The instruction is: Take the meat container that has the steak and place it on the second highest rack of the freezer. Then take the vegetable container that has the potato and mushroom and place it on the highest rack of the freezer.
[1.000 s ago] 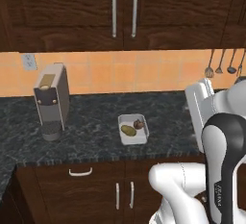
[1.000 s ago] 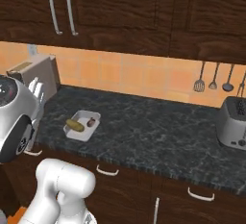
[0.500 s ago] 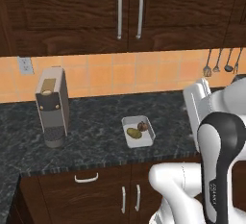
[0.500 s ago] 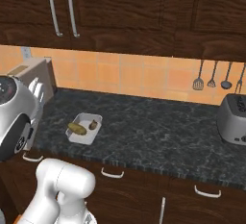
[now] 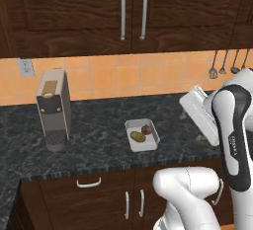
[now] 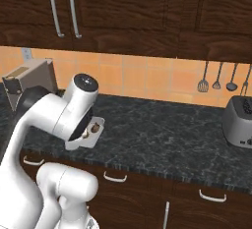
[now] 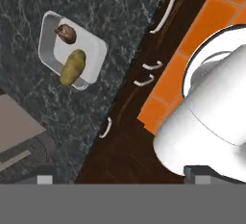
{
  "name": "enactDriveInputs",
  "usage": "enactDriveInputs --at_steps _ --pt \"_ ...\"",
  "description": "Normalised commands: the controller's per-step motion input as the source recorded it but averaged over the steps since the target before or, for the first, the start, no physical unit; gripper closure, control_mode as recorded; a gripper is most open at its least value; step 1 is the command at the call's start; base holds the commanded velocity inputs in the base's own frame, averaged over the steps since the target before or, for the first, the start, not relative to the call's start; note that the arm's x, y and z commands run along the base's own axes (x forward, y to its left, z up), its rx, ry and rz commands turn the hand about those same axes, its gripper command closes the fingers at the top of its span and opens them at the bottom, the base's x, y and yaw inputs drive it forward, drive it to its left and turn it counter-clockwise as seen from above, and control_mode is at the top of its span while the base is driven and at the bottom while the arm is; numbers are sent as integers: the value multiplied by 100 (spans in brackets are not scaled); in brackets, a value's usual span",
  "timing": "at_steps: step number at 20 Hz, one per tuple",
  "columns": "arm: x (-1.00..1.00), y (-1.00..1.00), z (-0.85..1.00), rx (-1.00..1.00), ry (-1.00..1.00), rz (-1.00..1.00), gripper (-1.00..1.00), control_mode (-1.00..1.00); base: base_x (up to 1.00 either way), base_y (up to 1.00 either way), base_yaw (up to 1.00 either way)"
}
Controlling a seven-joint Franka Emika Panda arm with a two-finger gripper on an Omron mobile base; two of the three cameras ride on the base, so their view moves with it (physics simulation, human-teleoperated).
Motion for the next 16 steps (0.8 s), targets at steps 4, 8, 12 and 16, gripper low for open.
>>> enactDriveInputs --at_steps 4,8,12,16 --pt "77 24 -98 -9 9 15 -100 -100 0 0 0" --pt "29 47 -91 -34 -4 0 -100 -100 0 0 0" --pt "59 1 -41 -26 -1 0 -100 -100 0 0 0" --pt "79 -14 -58 -9 0 0 -100 -100 0 0 0"
